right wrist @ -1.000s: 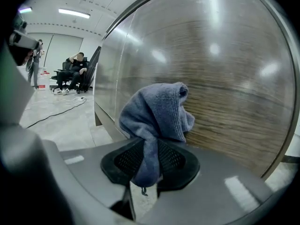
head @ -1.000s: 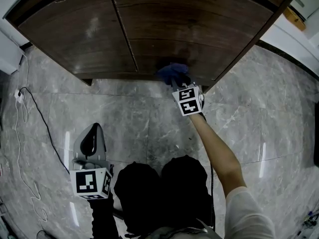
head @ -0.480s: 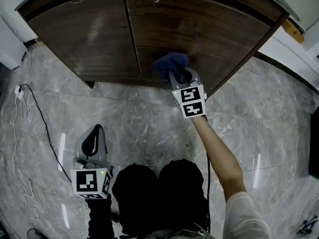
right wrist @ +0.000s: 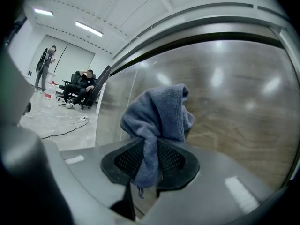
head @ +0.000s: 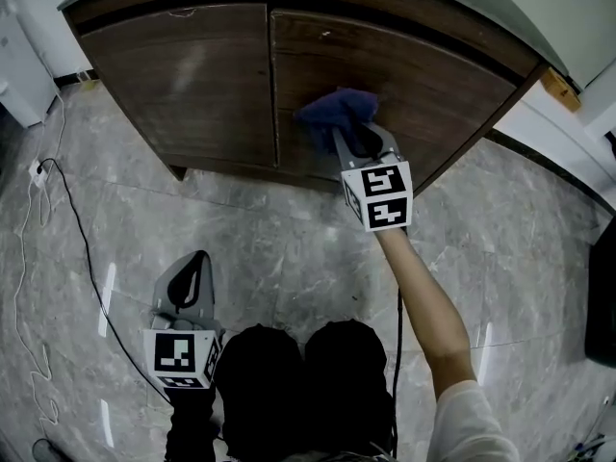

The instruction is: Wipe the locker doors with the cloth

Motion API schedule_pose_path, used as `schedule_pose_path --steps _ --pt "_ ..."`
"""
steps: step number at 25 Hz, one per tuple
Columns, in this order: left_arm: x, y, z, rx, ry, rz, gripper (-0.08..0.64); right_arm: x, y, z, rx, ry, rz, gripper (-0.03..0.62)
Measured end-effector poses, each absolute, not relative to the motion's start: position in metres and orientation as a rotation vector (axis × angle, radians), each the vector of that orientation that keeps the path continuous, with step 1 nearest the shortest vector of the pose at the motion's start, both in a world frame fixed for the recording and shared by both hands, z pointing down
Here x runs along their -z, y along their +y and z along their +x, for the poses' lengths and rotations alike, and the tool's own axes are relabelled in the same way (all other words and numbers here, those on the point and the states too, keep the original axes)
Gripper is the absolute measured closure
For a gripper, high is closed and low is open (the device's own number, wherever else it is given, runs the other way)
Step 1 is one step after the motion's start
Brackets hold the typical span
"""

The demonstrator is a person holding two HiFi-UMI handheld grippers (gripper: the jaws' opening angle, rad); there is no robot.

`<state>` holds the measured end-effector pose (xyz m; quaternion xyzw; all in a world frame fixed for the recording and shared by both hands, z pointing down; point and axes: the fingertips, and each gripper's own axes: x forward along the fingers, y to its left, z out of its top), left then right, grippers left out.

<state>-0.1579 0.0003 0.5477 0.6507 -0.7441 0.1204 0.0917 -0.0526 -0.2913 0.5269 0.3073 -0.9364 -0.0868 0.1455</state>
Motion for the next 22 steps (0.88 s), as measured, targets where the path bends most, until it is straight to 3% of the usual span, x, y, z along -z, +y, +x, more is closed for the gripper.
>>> schedule_pose_path --steps 22 --pt "-0.539 0.006 -0.166 -0.309 -2.237 1.929 0.56 -0.396 -0.287 -0.083 0.347 -2.863 0.869 0.5"
